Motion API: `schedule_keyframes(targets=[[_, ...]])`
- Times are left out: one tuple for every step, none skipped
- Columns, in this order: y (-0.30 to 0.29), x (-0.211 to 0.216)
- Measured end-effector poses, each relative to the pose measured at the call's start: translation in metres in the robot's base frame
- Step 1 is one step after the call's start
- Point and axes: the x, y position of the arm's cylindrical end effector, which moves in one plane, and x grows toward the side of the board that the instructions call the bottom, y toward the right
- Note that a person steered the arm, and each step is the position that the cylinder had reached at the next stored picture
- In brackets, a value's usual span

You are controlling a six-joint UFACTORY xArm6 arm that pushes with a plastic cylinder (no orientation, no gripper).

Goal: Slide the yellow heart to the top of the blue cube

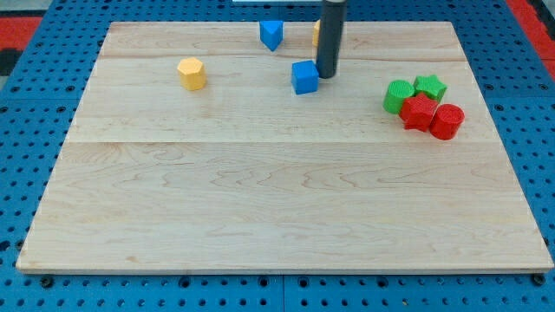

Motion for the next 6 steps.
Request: schedule_keyframes(targets=[[0.056,-0.036],[0.1,-0.079],[0.081,-0.108],[0.047,-0.089],[0.013,-0.099],[0.0,-0.107]])
